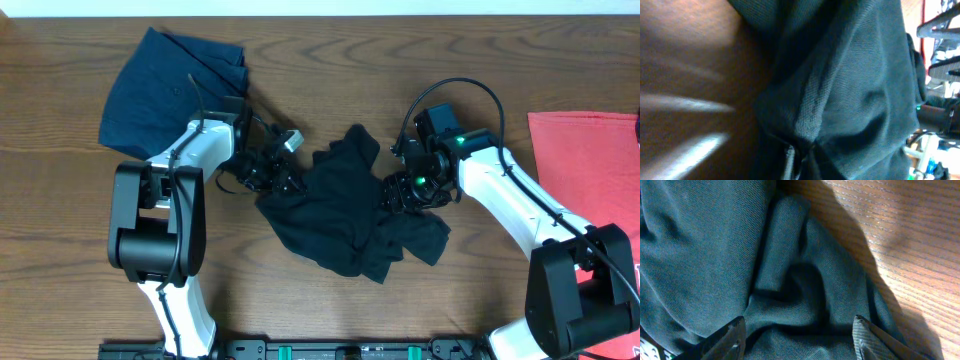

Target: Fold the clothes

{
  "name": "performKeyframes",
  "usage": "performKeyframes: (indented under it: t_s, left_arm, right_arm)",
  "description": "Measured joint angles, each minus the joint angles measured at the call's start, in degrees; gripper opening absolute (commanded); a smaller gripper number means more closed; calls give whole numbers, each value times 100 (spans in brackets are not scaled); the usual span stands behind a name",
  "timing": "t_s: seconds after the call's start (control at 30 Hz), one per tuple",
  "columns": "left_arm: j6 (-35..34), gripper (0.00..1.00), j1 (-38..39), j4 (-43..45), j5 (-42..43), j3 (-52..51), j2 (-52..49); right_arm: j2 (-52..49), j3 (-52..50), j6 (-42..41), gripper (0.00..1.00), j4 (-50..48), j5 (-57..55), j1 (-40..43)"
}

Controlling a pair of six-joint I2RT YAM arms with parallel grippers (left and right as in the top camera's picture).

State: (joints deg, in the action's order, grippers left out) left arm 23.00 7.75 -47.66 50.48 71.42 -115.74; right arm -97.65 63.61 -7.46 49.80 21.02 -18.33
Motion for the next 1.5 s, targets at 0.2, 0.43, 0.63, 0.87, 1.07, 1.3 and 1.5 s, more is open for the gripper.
performKeyframes:
  t_s: [0.2,0.43,0.63,0.87,1.07,1.3,1.5]
  left_arm:
    - [17,6,-13,-603,87,2,46]
    - [-192,6,-232,-1272,-59,323,1263]
    - [-691,6,-442,-1309,-535,621,3126]
    - [-1261,6,-455,-1377,-1318,640,4627]
    - [-1606,6,-455,-1405,-1788,640,5045]
    - [-1845,6,-455,-1440,-1963,640,5071]
    - [-1875,6,-455,-1539,-2076,640,5071]
  right_arm:
    - [0,0,-2,66,-46,0,0]
    - [0,-2,-15,68,83,-20,4]
    - [0,-4,-17,70,382,-90,74]
    - [0,-245,55,68,337,-55,-4]
    - [0,-828,11,17,-273,-28,-223]
    - [0,-1084,-802,1,-592,-673,151]
    - [0,-348,-861,13,-614,-1093,1296]
